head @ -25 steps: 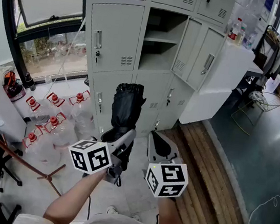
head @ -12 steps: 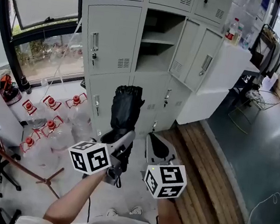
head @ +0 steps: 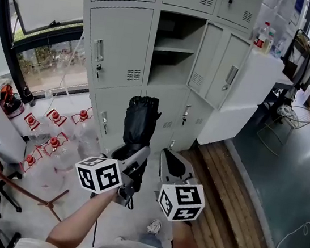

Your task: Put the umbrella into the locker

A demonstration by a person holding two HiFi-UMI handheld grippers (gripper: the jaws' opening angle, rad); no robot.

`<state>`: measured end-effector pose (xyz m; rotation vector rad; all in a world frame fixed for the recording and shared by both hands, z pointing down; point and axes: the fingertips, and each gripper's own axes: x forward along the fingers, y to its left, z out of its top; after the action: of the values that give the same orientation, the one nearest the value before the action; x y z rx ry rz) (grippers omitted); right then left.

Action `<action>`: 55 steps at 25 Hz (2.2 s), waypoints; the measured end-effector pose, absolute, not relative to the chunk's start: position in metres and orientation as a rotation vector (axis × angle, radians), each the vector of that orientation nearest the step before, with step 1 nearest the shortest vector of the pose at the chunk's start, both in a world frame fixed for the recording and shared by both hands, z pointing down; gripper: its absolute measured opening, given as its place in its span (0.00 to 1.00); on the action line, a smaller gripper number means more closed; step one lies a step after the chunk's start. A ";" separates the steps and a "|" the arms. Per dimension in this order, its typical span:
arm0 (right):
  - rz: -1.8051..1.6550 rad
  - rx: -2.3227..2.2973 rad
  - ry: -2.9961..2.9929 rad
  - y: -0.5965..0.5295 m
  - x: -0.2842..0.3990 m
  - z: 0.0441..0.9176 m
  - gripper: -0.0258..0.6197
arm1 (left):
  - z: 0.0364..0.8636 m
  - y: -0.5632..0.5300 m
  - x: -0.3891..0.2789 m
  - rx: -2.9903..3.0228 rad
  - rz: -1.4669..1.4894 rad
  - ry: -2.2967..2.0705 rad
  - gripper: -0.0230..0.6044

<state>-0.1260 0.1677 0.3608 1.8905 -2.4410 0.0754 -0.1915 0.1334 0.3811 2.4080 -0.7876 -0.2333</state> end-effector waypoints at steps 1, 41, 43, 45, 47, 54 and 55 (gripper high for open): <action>0.078 1.885 -2.446 0.160 -0.120 0.362 0.04 | 0.381 0.127 -0.186 2.406 -0.236 -0.793 0.44; 0.157 1.751 -2.574 -0.022 0.045 0.378 0.04 | 0.408 -0.055 -0.026 2.306 -0.162 -0.966 0.44; 0.153 1.756 -2.560 -0.037 0.045 0.381 0.04 | 0.411 -0.072 -0.025 2.306 -0.161 -0.956 0.44; 0.151 1.766 -2.543 -0.054 0.045 0.383 0.04 | 0.414 -0.091 -0.024 2.306 -0.159 -0.943 0.44; 0.155 1.777 -2.527 -0.073 0.047 0.385 0.04 | 0.418 -0.110 -0.022 2.306 -0.152 -0.928 0.44; 0.171 1.787 -2.480 -0.135 0.043 0.392 0.04 | 0.429 -0.173 -0.020 2.292 -0.121 -0.889 0.44; 0.169 1.786 -2.473 -0.142 0.042 0.393 0.04 | 0.430 -0.180 -0.020 2.289 -0.122 -0.882 0.44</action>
<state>0.0420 -0.1419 0.3927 1.7861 -2.4731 0.1693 -0.0196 -0.1801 0.4303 2.2886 -0.8817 -0.1215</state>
